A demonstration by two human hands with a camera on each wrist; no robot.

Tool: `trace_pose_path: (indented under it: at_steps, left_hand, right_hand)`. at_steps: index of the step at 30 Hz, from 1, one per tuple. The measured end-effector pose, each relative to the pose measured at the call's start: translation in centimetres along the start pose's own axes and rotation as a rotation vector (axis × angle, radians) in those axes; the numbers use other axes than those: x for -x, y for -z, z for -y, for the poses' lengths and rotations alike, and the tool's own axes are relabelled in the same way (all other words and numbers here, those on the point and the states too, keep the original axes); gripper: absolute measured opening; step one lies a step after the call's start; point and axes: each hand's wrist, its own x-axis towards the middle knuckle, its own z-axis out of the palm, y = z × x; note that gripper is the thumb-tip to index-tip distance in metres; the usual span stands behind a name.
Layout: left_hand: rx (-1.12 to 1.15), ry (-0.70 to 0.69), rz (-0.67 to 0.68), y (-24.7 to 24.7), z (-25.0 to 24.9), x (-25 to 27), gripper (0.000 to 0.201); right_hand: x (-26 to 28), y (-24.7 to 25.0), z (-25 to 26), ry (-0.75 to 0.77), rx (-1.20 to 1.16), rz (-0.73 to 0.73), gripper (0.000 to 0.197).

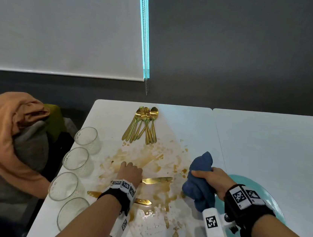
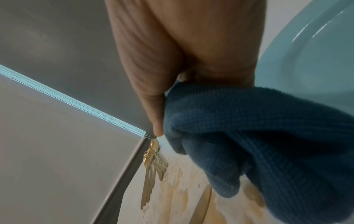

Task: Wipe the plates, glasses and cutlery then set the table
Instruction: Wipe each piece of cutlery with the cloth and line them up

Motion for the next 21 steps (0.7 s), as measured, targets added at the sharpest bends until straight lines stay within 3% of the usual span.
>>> trace_pose_path:
  at_steps: [5, 11, 21]
  left_hand:
    - [0.044, 0.071, -0.013, -0.3, 0.1, 0.0, 0.027]
    - [-0.003, -0.04, 0.048, -0.2, 0.6, -0.6, 0.027]
    - [0.048, -0.013, 0.118, -0.5, 0.7, -0.8, 0.027]
  right_hand:
    - [-0.5, -0.2, 0.2, -0.008, -0.012, -0.002, 0.045]
    - [-0.9, -1.3, 0.6, 0.006, 0.016, 0.044, 0.037]
    - [-1.3, -1.8, 0.1, -0.013, 0.024, 0.036, 0.044]
